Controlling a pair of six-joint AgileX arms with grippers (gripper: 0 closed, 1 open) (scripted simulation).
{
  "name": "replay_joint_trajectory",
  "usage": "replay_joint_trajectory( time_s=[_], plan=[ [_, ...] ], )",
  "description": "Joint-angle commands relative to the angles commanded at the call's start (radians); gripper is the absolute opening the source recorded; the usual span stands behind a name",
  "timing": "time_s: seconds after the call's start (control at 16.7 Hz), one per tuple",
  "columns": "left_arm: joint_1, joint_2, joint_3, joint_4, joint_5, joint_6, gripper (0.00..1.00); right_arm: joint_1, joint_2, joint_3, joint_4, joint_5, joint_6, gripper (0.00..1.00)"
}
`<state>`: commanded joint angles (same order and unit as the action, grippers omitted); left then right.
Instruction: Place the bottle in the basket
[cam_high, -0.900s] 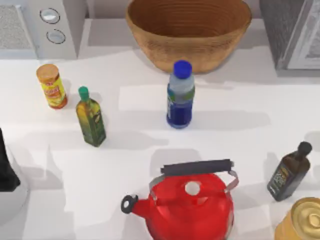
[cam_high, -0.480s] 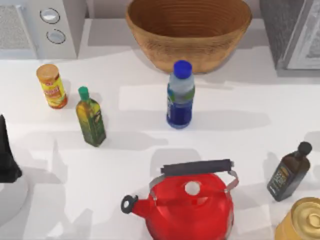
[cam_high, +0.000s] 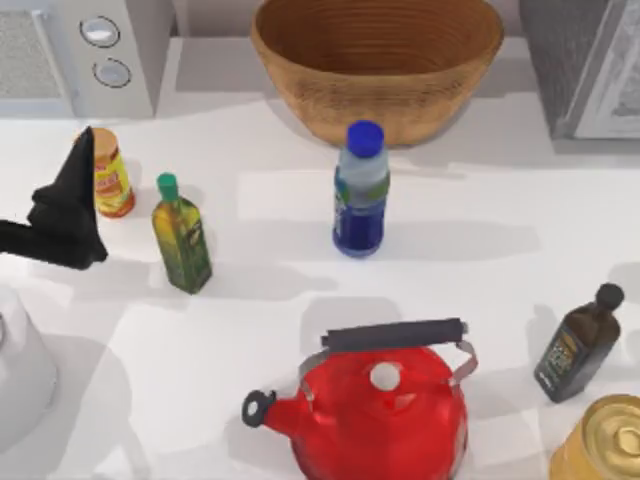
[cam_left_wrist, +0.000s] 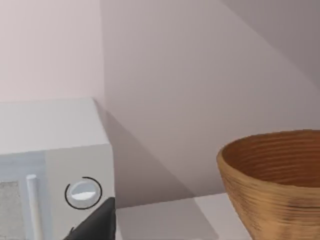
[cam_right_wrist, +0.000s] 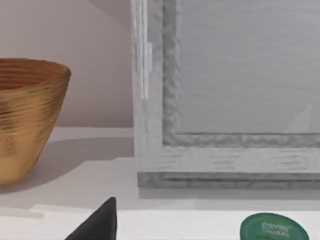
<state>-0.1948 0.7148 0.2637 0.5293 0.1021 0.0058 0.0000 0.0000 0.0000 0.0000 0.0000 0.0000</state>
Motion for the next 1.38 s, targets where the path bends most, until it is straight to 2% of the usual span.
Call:
replay_joint_trajectory(
  time_s=[0.54, 0.84, 1.14, 1.38],
  plan=[
    [-0.221, 0.872, 0.261, 0.622, 0.124, 0.003, 1.0, 0.0, 0.0, 0.0, 0.0, 0.0, 0.0, 1.0],
    [-0.308, 1.291, 0.359, 0.916, 0.176, 0.004, 1.0, 0.0, 0.0, 0.0, 0.0, 0.0, 0.0, 1.0],
    [-0.339, 1.562, 0.393, 1.101, 0.199, 0.004, 1.0, 0.0, 0.0, 0.0, 0.0, 0.0, 0.0, 1.0],
    [-0.336, 1.617, 0.39, 1.137, 0.2, 0.004, 1.0, 0.0, 0.0, 0.0, 0.0, 0.0, 0.0, 1.0]
  ],
)
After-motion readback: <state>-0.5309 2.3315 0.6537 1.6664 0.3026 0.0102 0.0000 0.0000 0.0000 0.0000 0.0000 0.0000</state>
